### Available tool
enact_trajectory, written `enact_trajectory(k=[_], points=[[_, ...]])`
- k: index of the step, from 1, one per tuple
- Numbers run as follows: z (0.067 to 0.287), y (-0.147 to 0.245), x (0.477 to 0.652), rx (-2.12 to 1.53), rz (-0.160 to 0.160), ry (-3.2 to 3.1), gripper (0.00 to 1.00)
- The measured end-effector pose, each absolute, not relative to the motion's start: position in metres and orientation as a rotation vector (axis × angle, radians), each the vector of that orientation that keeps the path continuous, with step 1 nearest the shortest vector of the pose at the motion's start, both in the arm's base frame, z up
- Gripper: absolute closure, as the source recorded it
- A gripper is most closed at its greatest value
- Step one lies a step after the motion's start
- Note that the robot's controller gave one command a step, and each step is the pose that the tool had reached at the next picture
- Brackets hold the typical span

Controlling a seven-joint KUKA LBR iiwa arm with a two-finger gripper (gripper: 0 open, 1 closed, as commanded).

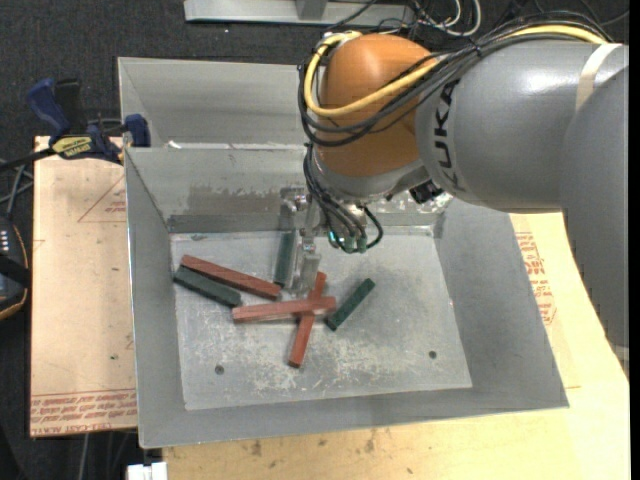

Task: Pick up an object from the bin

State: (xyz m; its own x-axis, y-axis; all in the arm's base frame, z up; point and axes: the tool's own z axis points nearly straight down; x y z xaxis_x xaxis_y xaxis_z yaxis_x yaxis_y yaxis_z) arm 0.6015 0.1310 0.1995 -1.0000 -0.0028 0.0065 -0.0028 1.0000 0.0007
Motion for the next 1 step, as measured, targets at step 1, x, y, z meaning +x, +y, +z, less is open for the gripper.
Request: enact_trajectory(k=[1], points=[[0.2037,0.1303,0.6033,0.0,-0.002,-3.143,0.0]])
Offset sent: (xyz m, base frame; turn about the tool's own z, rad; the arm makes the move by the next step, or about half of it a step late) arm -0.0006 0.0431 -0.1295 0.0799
